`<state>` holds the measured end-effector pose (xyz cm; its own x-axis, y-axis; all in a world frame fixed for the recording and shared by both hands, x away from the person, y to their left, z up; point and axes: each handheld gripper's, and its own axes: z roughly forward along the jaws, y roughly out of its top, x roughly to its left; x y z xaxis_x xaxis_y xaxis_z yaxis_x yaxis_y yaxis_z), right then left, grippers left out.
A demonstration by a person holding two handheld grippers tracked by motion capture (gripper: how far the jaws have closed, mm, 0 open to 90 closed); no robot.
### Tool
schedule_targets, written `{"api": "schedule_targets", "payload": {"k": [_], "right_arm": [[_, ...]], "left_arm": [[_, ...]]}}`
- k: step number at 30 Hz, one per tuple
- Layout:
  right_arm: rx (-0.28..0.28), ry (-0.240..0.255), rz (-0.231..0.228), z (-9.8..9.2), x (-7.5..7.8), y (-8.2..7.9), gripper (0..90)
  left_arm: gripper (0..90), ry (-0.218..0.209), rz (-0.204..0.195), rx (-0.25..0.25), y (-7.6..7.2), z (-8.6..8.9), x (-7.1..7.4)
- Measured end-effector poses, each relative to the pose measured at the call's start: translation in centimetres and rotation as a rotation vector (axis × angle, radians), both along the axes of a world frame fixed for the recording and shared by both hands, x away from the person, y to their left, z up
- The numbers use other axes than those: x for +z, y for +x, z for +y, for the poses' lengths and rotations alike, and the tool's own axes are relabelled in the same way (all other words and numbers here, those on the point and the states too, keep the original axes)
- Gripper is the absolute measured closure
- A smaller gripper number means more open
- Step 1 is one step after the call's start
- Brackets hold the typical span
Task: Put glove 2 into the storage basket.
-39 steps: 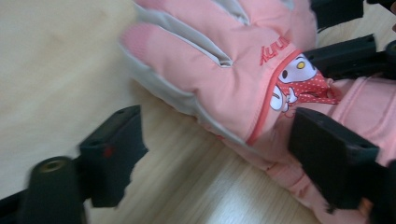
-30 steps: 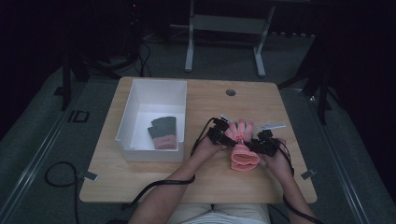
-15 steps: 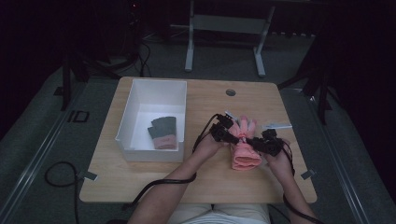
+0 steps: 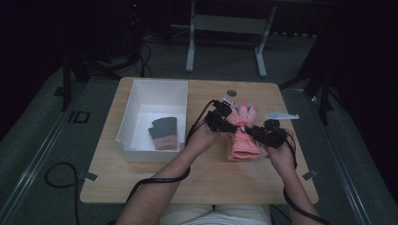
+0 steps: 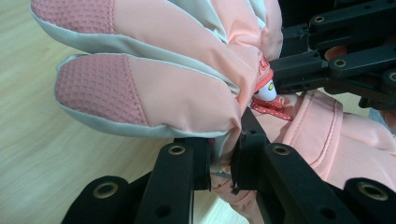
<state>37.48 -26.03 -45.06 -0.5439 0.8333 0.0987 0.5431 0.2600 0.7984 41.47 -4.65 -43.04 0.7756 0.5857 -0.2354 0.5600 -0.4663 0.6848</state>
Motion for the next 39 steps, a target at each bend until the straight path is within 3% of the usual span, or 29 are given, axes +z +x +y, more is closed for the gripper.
{"api": "schedule_targets", "payload": {"k": [9, 16, 31, 39], "right_arm": [[0.037, 0.02, -0.046, 2.8, 3.5, 0.2, 73.5], [0.072, 0.028, -0.079, 5.6, 5.6, 0.8, 73.6], [0.161, 0.037, -0.1, 12.7, 8.3, 2.2, 73.9], [0.212, 0.038, -0.109, 16.7, 9.4, 2.7, 74.0]], "left_arm": [[79.6, 0.021, -0.036, 0.026, -0.4, 2.9, 3.9], [79.6, 0.048, -0.071, 0.051, -0.6, 6.1, 6.6], [79.6, 0.089, -0.106, 0.136, -1.4, 12.7, 9.5], [79.5, 0.11, -0.106, 0.174, -1.8, 16.8, 11.0]]}}
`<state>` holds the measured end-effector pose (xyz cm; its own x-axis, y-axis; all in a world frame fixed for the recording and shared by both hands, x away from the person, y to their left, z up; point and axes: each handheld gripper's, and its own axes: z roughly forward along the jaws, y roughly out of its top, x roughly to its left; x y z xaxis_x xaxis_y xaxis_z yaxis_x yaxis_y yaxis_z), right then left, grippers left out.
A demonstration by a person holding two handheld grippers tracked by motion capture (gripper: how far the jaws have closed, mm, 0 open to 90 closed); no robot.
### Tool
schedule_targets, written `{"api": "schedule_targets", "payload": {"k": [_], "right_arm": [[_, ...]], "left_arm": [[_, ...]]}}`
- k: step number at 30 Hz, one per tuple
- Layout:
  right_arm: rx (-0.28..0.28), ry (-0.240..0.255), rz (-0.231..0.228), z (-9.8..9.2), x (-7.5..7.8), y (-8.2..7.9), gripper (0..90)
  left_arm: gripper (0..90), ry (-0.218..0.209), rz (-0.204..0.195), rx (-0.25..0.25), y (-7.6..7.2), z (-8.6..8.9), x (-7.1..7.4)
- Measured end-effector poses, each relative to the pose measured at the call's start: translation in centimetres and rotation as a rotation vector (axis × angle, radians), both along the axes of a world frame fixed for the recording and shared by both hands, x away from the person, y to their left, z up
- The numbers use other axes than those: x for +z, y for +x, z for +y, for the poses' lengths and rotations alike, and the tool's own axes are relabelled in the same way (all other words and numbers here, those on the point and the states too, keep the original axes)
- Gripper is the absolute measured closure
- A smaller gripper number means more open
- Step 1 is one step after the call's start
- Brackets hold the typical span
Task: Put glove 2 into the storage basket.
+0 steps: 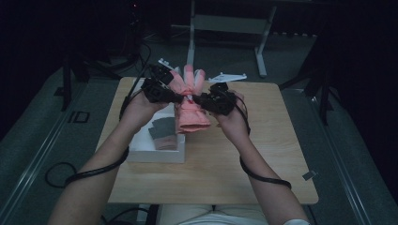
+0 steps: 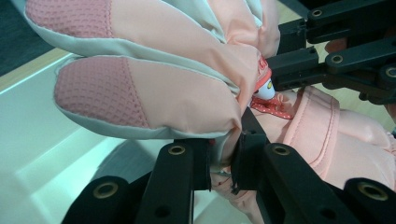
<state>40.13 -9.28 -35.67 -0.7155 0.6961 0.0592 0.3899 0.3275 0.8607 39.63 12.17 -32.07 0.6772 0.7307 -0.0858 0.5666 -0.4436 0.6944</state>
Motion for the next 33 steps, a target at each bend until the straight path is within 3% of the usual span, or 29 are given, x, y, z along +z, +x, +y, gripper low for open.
{"api": "schedule_targets", "payload": {"k": [6, 12, 14, 16, 20, 22, 29, 33], "right_arm": [[0.04, 0.019, 0.006, 3.4, 0.1, 0.2, 74.1], [0.072, 0.01, 0.023, 7.1, -0.6, 0.6, 74.1], [0.076, 0.007, 0.026, 7.6, -0.8, 0.7, 74.1], [0.086, -0.002, 0.045, 9.2, -1.7, 1.1, 74.3], [0.095, -0.02, 0.058, 10.3, -2.7, 1.5, 74.4], [0.096, -0.042, 0.084, 11.4, -4.2, 2.1, 74.5], [0.096, -0.087, 0.144, 12.5, -6.9, 3.3, 74.8], [0.089, -0.14, 0.196, 12.9, -8.2, 4.0, 75.1]], "left_arm": [[79.5, 0.03, 0.0, 0.035, -0.7, 3.3, 0.3], [79.6, 0.041, 0.031, 0.074, -0.7, 6.5, -0.3], [79.6, 0.047, 0.04, 0.078, -0.6, 7.1, -0.6], [79.5, 0.054, 0.057, 0.092, -0.3, 8.2, -1.5], [79.5, 0.061, 0.082, 0.103, 0.1, 9.0, -2.7], [79.5, 0.06, 0.12, 0.115, 0.8, 9.8, -4.3], [79.5, 0.069, 0.177, 0.133, 2.1, 10.2, -7.4], [79.5, 0.064, 0.209, 0.139, 2.9, 10.1, -9.1]]}}
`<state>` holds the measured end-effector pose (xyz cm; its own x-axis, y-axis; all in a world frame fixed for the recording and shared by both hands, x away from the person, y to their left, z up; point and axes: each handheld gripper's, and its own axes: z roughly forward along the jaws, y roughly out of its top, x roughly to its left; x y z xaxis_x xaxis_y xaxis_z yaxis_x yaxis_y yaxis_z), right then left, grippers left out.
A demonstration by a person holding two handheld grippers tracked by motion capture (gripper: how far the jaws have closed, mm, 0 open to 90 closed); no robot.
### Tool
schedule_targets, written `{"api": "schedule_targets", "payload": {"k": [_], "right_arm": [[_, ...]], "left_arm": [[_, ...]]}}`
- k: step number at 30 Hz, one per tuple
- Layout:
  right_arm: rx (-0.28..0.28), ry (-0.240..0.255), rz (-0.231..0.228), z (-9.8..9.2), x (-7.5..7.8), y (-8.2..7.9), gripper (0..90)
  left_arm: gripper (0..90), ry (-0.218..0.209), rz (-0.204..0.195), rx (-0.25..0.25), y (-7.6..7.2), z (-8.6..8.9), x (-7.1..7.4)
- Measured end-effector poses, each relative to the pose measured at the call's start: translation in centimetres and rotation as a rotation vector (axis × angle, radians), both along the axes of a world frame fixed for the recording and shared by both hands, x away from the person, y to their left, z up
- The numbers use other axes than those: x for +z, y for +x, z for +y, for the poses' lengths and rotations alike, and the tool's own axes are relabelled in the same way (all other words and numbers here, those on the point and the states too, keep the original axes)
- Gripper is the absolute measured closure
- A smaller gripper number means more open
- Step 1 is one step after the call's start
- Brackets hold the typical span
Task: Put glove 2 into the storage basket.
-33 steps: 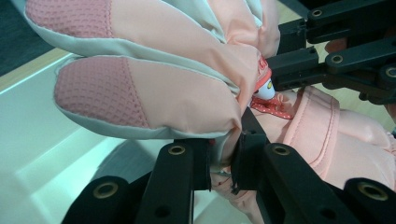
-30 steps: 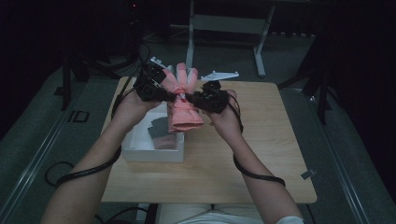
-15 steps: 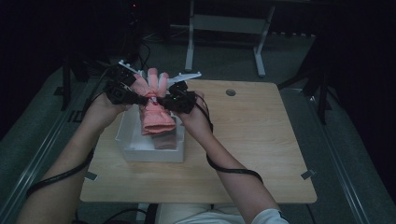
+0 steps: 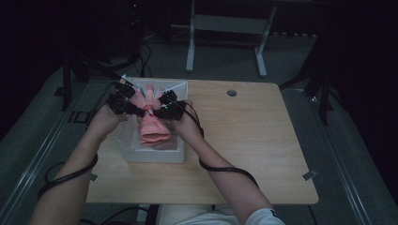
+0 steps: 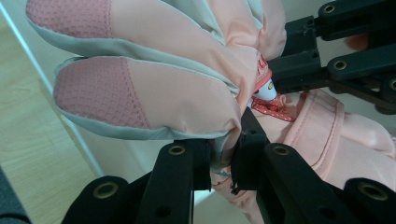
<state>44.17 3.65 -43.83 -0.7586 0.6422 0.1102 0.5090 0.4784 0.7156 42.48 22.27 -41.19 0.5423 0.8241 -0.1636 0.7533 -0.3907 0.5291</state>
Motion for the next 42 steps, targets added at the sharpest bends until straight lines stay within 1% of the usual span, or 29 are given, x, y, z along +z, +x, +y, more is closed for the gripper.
{"api": "schedule_targets", "payload": {"k": [2, 4, 5, 7, 8, 9, 11, 12, 13, 15, 17, 19, 20, 21, 23, 26, 27, 28, 29, 30, 31, 32, 35, 36, 38, 39, 40, 41, 42], "right_arm": [[0.003, -0.029, 0.005, 0.1, -0.2, 0.3, 75.3], [0.008, -0.055, 0.028, 0.3, -0.5, 0.7, 75.2], [0.009, -0.071, 0.033, 0.4, -0.6, 0.9, 75.5], [0.022, -0.106, 0.04, 0.7, -0.8, 1.1, 76.0], [0.03, -0.122, 0.047, 0.8, -1.0, 1.2, 75.9], [0.037, -0.133, 0.054, 0.9, -1.1, 1.4, 75.9], [0.04, -0.127, 0.087, 0.8, -1.2, 1.8, 75.9], [0.043, -0.132, 0.093, 0.8, -1.3, 1.9, 75.8], [0.047, -0.143, 0.098, 1.0, -1.3, 1.9, 75.5], [0.047, -0.169, 0.13, 1.3, -1.4, 2.1, 72.9], [0.042, -0.179, 0.143, 1.3, -1.5, 2.2, 69.3], [0.034, -0.182, 0.135, 1.3, -1.5, 2.2, 64.8], [0.032, -0.192, 0.13, 1.3, -1.5, 2.2, 63.4], [0.037, -0.197, 0.119, 1.4, -1.5, 2.1, 61.8], [0.045, -0.201, 0.09, 1.4, -1.4, 1.9, 59.4], [0.042, -0.194, 0.09, 1.4, -1.4, 1.9, 57.1], [0.042, -0.19, 0.087, 1.3, -1.4, 1.9, 56.6], [0.041, -0.185, 0.089, 1.3, -1.4, 1.9, 56.1], [0.039, -0.183, 0.088, 1.2, -1.4, 1.9, 55.1], [0.04, -0.172, 0.093, 1.2, -1.3, 1.9, 53.5], [0.044, -0.164, 0.093, 1.1, -1.3, 2.0, 52.3], [0.042, -0.16, 0.093, 1.1, -1.3, 2.0, 52.0], [0.046, -0.155, 0.104, 1.1, -1.3, 2.0, 52.3], [0.053, -0.155, 0.102, 1.1, -1.3, 2.0, 52.2], [0.057, -0.156, 0.089, 1.2, -1.2, 1.9, 51.8], [0.056, -0.15, 0.087, 1.1, -1.2, 1.9, 51.5], [0.055, -0.148, 0.087, 1.1, -1.2, 1.9, 51.0], [0.055, -0.143, 0.085, 1.0, -1.1, 1.9, 50.5], [0.056, -0.138, 0.086, 1.0, -1.1, 1.9, 50.2]], "left_arm": [[79.5, -0.008, 0.01, 0.004, 0.3, 0.0, -0.6], [79.5, -0.004, 0.021, 0.008, 0.5, -0.1, -1.0], [79.5, -0.004, 0.03, 0.009, 0.7, -0.1, -1.3], [79.4, 0.01, 0.041, 0.012, 0.9, -0.2, -1.9], [79.5, 0.008, 0.045, 0.011, 0.9, -0.2, -2.1], [79.5, 0.007, 0.045, 0.013, 1.0, -0.2, -2.4], [79.4, -0.001, 0.052, 0.016, 1.1, 0.0, -2.7], [79.4, -0.001, 0.055, 0.017, 1.1, 0.1, -2.9], [79.4, 0.007, 0.059, 0.017, 1.2, 0.1, -3.0], [79.3, 0.019, 0.062, 0.018, 1.2, 0.1, -3.4], [79.1, 0.032, 0.05, 0.02, 1.2, -0.1, -3.4], [78.8, 0.065, 0.039, 0.025, 1.1, -0.4, -3.5], [78.6, 0.079, 0.038, 0.026, 1.1, -0.6, -3.5], [78.5, 0.097, 0.025, 0.037, 1.0, -0.8, -3.5], [78.0, 0.129, 0.01, 0.042, 0.9, -1.1, -3.6], [75.4, 0.153, -0.008, 0.061, 0.8, -1.4, -3.7], [74.4, 0.166, -0.019, 0.07, 0.8, -1.5, -3.7], [72.6, 0.169, -0.04, 0.08, 0.7, -1.6, -3.6], [71.2, 0.184, -0.072, 0.098, 0.6, -1.6, -3.5], [68.2, 0.189, -0.1, 0.121, 0.5, -1.5, -3.3], [65.1, 0.166, -0.111, 0.135, 0.5, -1.2, -3.2], [61.6, 0.156, -0.104, 0.139, 0.5, -1.0, -3.1], [55.9, 0.207, -0.11, 0.146, 0.5, -0.9, -3.2], [53.5, 0.227, -0.118, 0.147, 0.4, -1.0, -3.3], [49.8, 0.252, -0.137, 0.159, 0.3, -1.0, -3.3], [49.1, 0.242, -0.147, 0.163, 0.3, -1.1, -3.2], [45.8, 0.232, -0.153, 0.168, 0.3, -1.1, -3.2], [44.3, 0.234, -0.155, 0.169, 0.4, -1.1, -3.1], [43.6, 0.226, -0.156, 0.167, 0.4, -1.2, -3.0]]}}
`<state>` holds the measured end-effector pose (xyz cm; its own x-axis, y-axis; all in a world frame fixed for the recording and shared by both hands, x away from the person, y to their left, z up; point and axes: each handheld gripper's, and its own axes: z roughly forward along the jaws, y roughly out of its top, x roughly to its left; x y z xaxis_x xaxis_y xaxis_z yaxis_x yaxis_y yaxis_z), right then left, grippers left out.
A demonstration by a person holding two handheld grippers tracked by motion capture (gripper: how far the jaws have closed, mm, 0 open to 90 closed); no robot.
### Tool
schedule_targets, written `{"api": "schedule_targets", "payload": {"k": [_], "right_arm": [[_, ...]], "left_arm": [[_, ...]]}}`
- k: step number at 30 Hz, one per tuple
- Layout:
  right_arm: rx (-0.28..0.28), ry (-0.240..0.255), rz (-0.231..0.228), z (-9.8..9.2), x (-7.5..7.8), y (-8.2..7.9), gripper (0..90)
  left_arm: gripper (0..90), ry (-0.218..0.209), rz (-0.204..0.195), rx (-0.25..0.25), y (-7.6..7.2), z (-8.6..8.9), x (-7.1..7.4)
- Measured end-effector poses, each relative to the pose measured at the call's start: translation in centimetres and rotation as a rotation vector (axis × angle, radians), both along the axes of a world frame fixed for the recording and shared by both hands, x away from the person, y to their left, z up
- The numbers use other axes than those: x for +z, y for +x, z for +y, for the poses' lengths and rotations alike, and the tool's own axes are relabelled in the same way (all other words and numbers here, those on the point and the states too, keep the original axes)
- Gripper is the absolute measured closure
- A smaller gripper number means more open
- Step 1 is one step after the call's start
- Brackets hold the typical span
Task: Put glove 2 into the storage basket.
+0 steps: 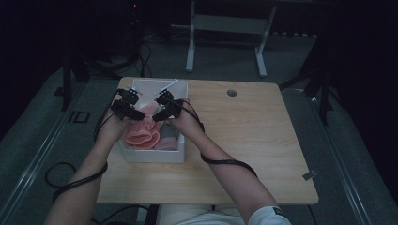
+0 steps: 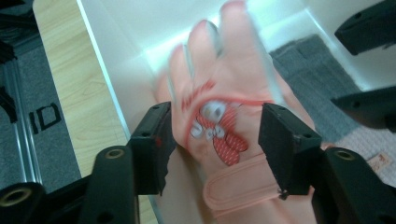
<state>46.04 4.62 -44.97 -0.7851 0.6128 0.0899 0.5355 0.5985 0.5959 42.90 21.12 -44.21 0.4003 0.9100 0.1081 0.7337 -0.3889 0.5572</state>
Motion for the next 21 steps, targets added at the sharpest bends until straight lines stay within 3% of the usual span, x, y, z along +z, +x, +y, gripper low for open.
{"api": "schedule_targets", "payload": {"k": [4, 8, 12, 14, 19, 21], "right_arm": [[0.006, 0.006, -0.013, -0.6, 0.4, 0.0, 49.3], [0.014, 0.061, -0.02, -1.7, 1.4, 0.0, 45.9], [0.027, 0.102, -0.05, -3.3, 2.6, -0.4, 40.6], [0.028, 0.138, -0.058, -4.3, 3.1, -0.5, 35.6], [0.043, 0.184, -0.092, -6.4, 3.9, -0.7, 22.8], [0.051, 0.196, -0.098, -7.1, 4.0, -0.8, 19.5]], "left_arm": [[42.8, -0.057, -0.014, -0.018, -0.3, -0.1, 0.6], [39.4, -0.122, -0.039, -0.041, -1.0, -0.4, 1.5], [30.4, -0.184, -0.063, -0.059, -1.6, -1.0, 2.2], [21.9, -0.232, -0.063, -0.109, -2.0, -1.2, 2.3], [11.8, -0.234, -0.083, -0.153, -2.5, -2.8, 2.2], [0.6, -0.23, -0.085, -0.174, -2.6, -3.4, 2.1]]}}
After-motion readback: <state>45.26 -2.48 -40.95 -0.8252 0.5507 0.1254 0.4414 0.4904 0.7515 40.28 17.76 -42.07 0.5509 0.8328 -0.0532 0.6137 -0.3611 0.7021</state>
